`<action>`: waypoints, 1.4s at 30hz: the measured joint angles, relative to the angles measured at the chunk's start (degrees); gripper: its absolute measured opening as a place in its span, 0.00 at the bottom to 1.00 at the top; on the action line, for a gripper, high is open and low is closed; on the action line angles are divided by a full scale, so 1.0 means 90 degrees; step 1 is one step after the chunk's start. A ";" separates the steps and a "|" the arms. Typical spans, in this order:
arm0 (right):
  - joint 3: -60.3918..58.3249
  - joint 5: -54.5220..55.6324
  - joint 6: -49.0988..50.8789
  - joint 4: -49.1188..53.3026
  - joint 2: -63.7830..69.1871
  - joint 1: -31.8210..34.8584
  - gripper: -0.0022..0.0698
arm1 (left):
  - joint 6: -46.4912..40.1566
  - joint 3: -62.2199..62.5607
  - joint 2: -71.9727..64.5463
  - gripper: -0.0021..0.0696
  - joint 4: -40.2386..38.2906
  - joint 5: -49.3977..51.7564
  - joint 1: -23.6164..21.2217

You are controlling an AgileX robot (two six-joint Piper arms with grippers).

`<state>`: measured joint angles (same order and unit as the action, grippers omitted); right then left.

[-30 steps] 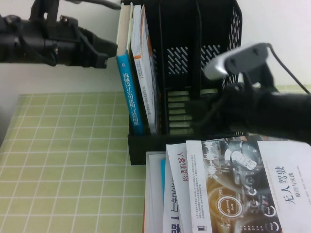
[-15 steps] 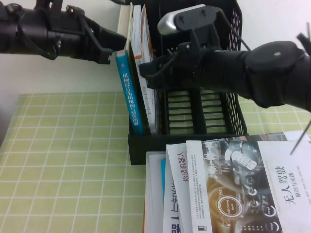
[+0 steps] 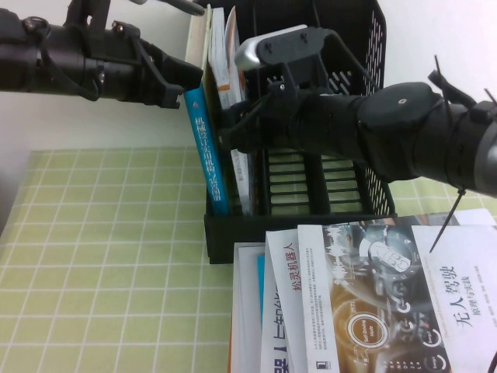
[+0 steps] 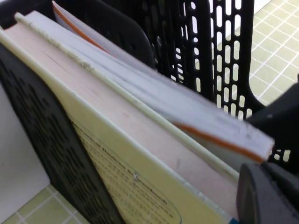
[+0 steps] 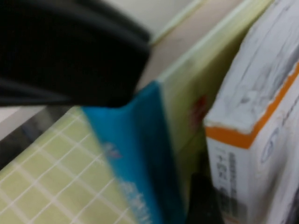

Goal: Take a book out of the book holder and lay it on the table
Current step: Pick up the right side book from the book shelf, then place the picked book on the book

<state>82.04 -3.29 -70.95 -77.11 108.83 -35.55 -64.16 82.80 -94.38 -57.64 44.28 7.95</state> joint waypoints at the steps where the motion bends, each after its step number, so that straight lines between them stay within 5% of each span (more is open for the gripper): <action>1: 0.0000 0.0173 0.0000 -0.0010 0.0032 -0.0014 0.61 | 0.0015 0.0000 -0.0010 0.03 -0.0002 0.0000 0.0000; 13: 0.0255 0.1181 -0.0095 0.0083 0.0809 -0.0023 0.59 | 0.0028 0.0000 -0.0015 0.03 -0.0037 0.0000 0.0000; 21: 0.0647 0.0838 -0.0153 0.0098 0.0943 -0.0023 0.19 | 0.0191 0.0000 -0.0015 0.03 -0.0037 0.0000 0.0000; 33: 0.0764 -0.0694 -0.0062 -0.0060 -0.0316 0.0161 0.20 | 0.0740 0.0000 0.0233 0.03 0.0293 0.0159 0.0000; 42: 0.0804 -0.3364 0.0907 0.0296 -0.2046 0.1126 0.20 | 0.1854 0.0000 0.1532 0.03 0.1107 0.0957 0.0000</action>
<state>89.28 -33.56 -62.79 -74.45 90.41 -25.42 -47.47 82.80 -80.59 -47.68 52.89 7.95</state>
